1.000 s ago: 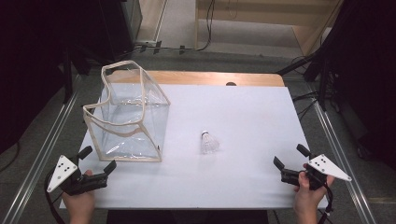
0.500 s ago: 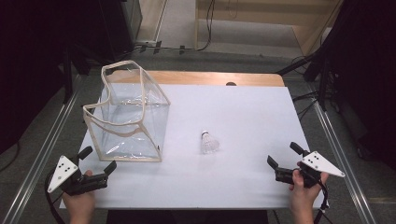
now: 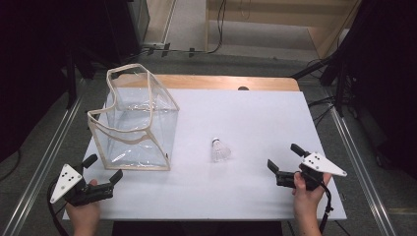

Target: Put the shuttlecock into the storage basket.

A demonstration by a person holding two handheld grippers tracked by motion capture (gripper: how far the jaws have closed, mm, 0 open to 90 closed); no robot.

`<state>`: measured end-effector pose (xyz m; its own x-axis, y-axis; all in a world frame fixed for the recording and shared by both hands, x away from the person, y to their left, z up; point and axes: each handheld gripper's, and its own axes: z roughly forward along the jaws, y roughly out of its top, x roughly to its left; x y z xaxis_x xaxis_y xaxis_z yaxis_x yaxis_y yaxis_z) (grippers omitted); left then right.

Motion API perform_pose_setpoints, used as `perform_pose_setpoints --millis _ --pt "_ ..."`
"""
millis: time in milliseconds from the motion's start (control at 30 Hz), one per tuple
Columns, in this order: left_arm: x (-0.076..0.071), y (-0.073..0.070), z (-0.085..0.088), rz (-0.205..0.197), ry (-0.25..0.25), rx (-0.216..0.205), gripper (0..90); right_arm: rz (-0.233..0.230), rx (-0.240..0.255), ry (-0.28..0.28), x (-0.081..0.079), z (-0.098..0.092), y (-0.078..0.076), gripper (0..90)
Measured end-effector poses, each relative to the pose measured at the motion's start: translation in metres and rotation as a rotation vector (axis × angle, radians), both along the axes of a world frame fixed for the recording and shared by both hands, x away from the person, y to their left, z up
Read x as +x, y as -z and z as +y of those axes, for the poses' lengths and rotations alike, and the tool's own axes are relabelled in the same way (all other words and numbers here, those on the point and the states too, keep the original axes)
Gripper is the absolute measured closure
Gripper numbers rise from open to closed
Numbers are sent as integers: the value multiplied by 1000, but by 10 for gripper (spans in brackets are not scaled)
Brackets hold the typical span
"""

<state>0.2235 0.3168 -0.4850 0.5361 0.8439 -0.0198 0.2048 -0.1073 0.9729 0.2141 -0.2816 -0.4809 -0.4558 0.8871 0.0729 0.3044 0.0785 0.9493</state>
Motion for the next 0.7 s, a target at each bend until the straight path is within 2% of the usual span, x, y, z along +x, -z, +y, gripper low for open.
perform_pose_setpoints --millis 67,300,333,533,600,633,700 --pt "0 0 0 -1 0 -5 0 1 3 -26 4 8 -2 0" --pt "0 0 0 -2 1 -1 0 8 16 -58 12 26 -5 13" --pt "0 0 0 -2 1 -3 0 8 15 -57 13 28 -6 66" --pt "0 0 0 0 -1 -4 0 9 10 -81 20 43 -8 131" --pt "0 0 0 -1 -1 -4 0 14 19 -94 22 47 -9 203" --pt "0 0 0 0 -2 -3 0 14 19 -94 22 47 -9 203" --pt "0 0 0 -1 -2 -6 0 16 30 -104 24 52 -10 282"
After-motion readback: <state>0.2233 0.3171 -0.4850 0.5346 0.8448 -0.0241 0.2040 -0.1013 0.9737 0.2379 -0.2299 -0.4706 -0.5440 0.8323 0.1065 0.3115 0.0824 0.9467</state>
